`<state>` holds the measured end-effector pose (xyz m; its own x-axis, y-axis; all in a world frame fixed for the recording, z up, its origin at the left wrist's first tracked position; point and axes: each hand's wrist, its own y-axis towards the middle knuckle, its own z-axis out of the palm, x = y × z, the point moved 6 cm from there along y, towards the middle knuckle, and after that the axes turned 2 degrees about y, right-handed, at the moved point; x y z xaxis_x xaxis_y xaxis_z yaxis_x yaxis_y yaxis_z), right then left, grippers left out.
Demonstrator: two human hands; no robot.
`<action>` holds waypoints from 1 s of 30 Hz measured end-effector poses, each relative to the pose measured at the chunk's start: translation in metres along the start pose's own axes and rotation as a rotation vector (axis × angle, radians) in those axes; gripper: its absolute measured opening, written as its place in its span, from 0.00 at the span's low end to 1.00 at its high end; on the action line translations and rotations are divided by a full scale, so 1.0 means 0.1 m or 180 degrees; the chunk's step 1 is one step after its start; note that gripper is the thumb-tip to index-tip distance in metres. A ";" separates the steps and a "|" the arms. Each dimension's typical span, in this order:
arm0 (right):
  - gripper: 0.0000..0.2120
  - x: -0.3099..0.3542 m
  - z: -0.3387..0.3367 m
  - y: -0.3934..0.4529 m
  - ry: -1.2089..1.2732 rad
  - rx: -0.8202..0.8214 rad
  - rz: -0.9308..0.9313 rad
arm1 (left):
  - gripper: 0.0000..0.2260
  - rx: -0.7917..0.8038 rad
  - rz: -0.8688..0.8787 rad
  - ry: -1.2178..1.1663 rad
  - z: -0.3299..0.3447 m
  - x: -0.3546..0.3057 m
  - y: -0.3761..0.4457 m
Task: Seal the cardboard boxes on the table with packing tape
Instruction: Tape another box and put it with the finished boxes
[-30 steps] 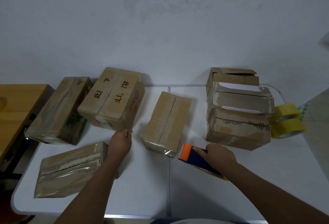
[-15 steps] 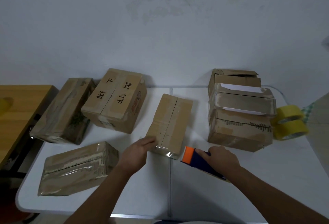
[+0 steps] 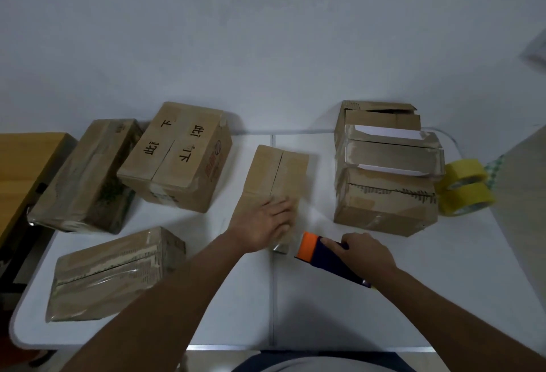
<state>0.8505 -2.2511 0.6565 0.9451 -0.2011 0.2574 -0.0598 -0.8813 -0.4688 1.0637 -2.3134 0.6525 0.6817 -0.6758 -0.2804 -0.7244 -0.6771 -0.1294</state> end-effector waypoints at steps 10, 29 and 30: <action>0.29 -0.11 -0.12 -0.01 -0.0100 0.0060 -0.0191 | 0.25 0.0066 -0.0085 0.0580 0.34 0.05 0.07; 0.27 -0.47 -0.27 0.00 0.0040 0.0350 -0.0107 | 0.15 -0.0468 -0.0430 0.0359 0.33 -0.01 -0.03; 0.25 -0.46 -0.27 0.01 0.0061 0.0436 -0.0145 | 0.15 -0.0547 -0.0533 0.0352 0.35 -0.02 -0.06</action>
<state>0.7978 -2.2542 0.6673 0.9395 -0.1716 0.2965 0.0285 -0.8234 -0.5668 1.0629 -2.2974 0.6209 0.8045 -0.5715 -0.1619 -0.5790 -0.8153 0.0009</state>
